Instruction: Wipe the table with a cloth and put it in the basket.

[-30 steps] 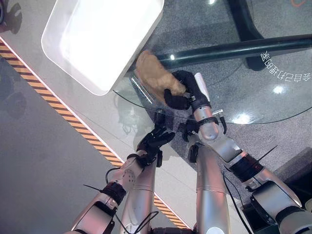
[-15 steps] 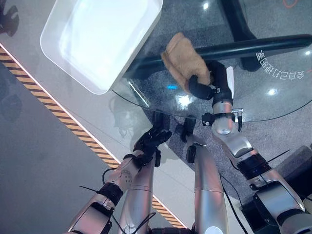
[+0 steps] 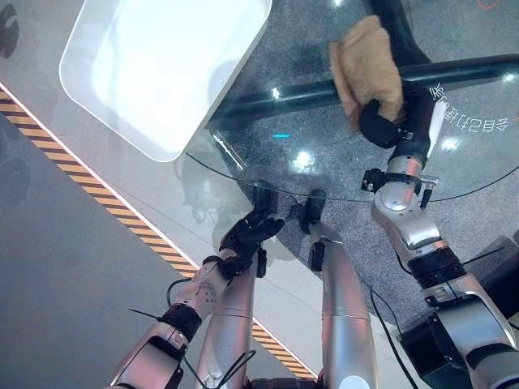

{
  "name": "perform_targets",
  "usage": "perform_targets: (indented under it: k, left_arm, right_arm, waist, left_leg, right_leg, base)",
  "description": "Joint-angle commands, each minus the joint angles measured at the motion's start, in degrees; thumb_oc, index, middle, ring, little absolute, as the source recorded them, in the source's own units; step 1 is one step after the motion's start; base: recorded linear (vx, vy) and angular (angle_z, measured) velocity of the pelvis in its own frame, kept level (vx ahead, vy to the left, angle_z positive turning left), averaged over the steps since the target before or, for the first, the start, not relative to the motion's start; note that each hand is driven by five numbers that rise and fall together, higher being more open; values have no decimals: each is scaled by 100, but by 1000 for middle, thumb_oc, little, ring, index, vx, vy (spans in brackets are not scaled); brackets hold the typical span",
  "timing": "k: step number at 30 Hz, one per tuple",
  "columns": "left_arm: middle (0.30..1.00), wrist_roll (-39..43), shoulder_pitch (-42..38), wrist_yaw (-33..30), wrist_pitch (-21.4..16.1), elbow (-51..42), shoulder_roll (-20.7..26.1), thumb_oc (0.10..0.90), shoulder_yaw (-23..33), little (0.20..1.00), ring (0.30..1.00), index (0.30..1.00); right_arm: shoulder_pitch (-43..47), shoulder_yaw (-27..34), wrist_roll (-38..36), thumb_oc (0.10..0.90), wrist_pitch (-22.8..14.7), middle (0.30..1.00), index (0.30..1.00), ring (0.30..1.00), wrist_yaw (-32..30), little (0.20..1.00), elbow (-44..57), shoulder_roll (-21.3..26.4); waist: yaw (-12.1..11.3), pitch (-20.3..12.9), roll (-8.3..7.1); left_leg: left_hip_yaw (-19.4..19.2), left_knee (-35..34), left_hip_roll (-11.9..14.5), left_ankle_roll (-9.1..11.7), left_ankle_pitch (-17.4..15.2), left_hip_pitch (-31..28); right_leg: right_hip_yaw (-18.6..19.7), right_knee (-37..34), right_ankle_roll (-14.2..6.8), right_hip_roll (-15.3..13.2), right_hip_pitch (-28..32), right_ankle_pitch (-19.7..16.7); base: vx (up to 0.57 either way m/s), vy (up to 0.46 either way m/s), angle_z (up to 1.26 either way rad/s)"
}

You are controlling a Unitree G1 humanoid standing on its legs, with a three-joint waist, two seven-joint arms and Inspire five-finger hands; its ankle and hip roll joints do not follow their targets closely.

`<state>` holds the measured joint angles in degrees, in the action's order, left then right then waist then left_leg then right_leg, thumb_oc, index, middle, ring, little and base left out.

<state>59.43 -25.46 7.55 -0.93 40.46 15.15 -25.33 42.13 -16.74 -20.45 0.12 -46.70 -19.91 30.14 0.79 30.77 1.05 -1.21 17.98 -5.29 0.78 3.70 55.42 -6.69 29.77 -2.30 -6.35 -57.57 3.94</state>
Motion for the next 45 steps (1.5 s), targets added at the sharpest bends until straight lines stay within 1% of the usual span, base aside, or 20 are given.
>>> perform_targets:
  k: [1, 5, 7, 11, 13, 16, 23, 31, 32, 34, 35, 36, 40, 45]
  left_arm:
    - [900, -153, 1225, 36, 102, 76, 35, 800, -179, 900, 900, 900]
    - [900, -160, 1214, 23, 138, 48, 61, 800, -179, 900, 900, 900]
    - [900, -219, 1223, 40, 120, 63, 53, 800, -193, 900, 900, 900]
    - [900, -175, 1234, 84, 64, 112, 6, 800, -212, 900, 900, 900]
    - [900, -152, 1260, 90, 54, 96, 12, 800, -218, 900, 900, 900]
    - [900, -148, 1235, 88, 91, 57, 44, 800, -216, 900, 900, 900]
    - [900, -131, 1174, 129, 55, 94, -21, 800, -213, 900, 900, 900]
    - [900, 3, 1186, 179, 94, 163, -19, 800, -67, 900, 900, 900]
    - [900, 90, 1215, 196, 91, 163, -6, 800, -29, 900, 900, 900]
    - [900, 641, 1299, 387, 175, 122, 9, 800, 110, 900, 900, 900]
    - [900, 744, 1316, 450, 199, 102, 5, 800, 162, 900, 900, 900]
    - [900, 826, 1354, 593, 238, 26, 19, 800, 302, 900, 900, 900]
    - [900, 877, 1460, 758, 286, -259, 91, 800, 415, 900, 900, 900]
    - [900, 862, 1677, 755, 429, -592, 196, 800, 490, 900, 900, 900]
  right_arm:
    - [-207, 863, -87, 100, -491, 300, 300, 300, -1033, 200, 104, 828]
    - [-240, 1000, -174, 100, -654, 300, 300, 300, -1366, 200, 71, 824]
    - [-228, 1070, -281, 100, -809, 300, 300, 300, -1597, 200, 22, 805]
    - [-214, 1152, -278, 100, -923, 300, 300, 300, -1703, 200, -96, 812]
    - [-222, 1187, -220, 100, -919, 300, 300, 300, -1671, 200, -102, 867]
    - [-200, 1172, -102, 100, -810, 300, 300, 300, -1721, 200, -34, 892]
    - [-96, 986, 54, 100, -676, 300, 300, 300, -1301, 200, 30, 855]
    - [-83, 854, 203, 100, -509, 300, 300, 300, -854, 200, 217, 746]
    - [-94, 857, 210, 100, -505, 300, 300, 300, -804, 200, 254, 739]
    - [-178, 863, 257, 100, -470, 300, 300, 300, -683, 200, 347, 687]
    - [-202, 862, 266, 100, -467, 300, 300, 300, -646, 200, 362, 674]
    - [-250, 865, 289, 100, -496, 300, 300, 300, -573, 200, 348, 635]
    - [-404, 946, 302, 100, -483, 300, 300, 300, -396, 200, 415, 580]
    - [-621, 1060, 290, 100, -475, 300, 300, 300, -174, 200, 452, 513]
  waist:
    - [33, -97, 115]
    - [44, -97, 137]
    - [45, -97, 159]
    - [48, -97, 208]
    - [46, -97, 227]
    - [42, -97, 231]
    - [37, -97, 238]
    - [1, -97, 218]
    - [-6, -97, 220]
    - [-18, -97, 232]
    - [-20, -97, 234]
    - [-34, -97, 241]
    - [-55, -97, 236]
    - [-112, -97, 225]
  left_leg:
    - [-76, 908, 24, -215, -845, 24]
    - [-79, 891, 13, -219, -850, -6]
    - [-85, 861, 13, -215, -843, -35]
    - [-100, 804, 3, -200, -816, -85]
    - [-101, 795, -12, -192, -810, -102]
    - [-110, 796, -17, -192, -814, -120]
    - [-110, 772, -29, -184, -798, -179]
    - [-113, 693, -25, -165, -785, -395]
    - [-107, 688, -26, -161, -781, -414]
    - [-92, 649, -33, -148, -768, -500]
    - [-92, 643, -33, -148, -770, -521]
    - [-102, 636, -29, -150, -784, -581]
    - [-89, 582, -28, -147, -778, -741]
    - [-38, 440, -32, -130, -750, -1032]
  right_leg:
    - [314, -1077, -447, 174, 167, -947]
    - [328, -1118, -448, 172, 201, -960]
    - [347, -1145, -438, 177, 230, -958]
    - [353, -1176, -420, 170, 280, -942]
    - [351, -1200, -420, 151, 299, -953]
    - [344, -1227, -425, 131, 321, -965]
    - [335, -1234, -408, 134, 374, -940]
    - [256, -1274, -391, 108, 594, -884]
    - [250, -1273, -385, 108, 614, -873]
    - [243, -1276, -376, 112, 695, -850]
    - [243, -1276, -373, 111, 716, -838]
    - [220, -1272, -371, 100, 771, -813]
    - [169, -1297, -365, 90, 943, -792]
    - [84, -1353, -345, 94, 1265, -733]
  base:
    - [-10, -11, -5]
    - [-9, -9, -5]
    - [-11, -8, -5]
    - [-14, 20, -5]
    - [-15, 26, -6]
    - [-17, 0, -8]
    - [-3, 0, 0]
    - [0, 0, 0]
    - [-30, 24, 2]
    - [-34, 24, 3]
    - [-39, 12, 2]
    - [-30, 3, 1]
    - [-55, -19, 4]
    - [-59, -25, 6]
